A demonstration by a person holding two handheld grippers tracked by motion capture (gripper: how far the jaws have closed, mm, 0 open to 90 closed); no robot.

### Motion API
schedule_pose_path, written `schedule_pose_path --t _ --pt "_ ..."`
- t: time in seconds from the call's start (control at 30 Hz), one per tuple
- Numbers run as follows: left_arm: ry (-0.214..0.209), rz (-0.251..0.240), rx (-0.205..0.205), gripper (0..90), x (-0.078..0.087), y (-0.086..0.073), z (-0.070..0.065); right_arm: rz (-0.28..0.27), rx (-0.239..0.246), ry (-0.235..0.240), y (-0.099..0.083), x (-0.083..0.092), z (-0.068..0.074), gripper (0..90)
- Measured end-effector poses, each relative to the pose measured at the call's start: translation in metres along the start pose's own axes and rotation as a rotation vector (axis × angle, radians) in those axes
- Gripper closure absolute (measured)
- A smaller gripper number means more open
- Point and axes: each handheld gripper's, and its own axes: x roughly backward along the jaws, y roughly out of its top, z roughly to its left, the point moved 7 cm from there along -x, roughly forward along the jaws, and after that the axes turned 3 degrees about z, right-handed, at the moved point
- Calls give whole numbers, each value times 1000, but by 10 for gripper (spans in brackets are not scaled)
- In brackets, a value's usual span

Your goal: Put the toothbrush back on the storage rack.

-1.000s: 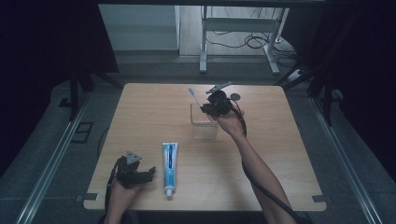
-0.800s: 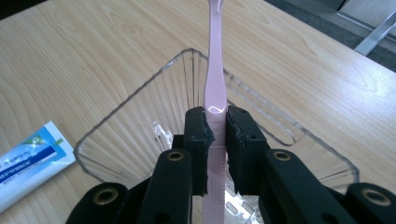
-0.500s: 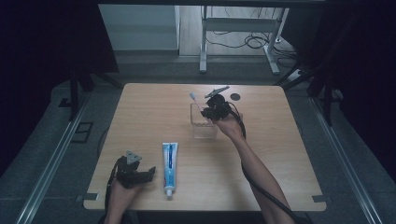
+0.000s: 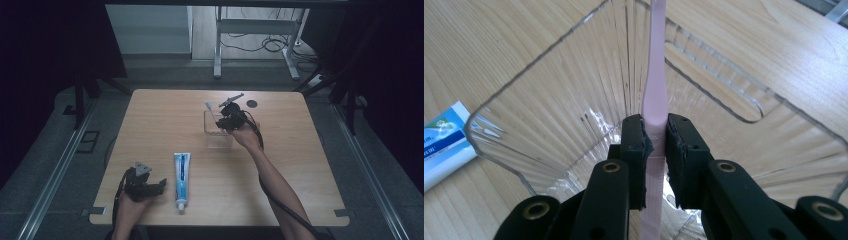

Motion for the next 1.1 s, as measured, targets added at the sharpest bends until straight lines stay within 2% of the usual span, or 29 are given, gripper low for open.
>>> schedule_pose_path --t 0.17,0.5,1.1 --pt "0 0 0 134 0 0 0 13 -7 8 -3 -1 -1 768" --pt "0 0 0 134 0 0 0 -25 3 12 3 12 -1 734" --pt "0 -1 1 134 0 0 0 -63 8 8 0 38 0 505"
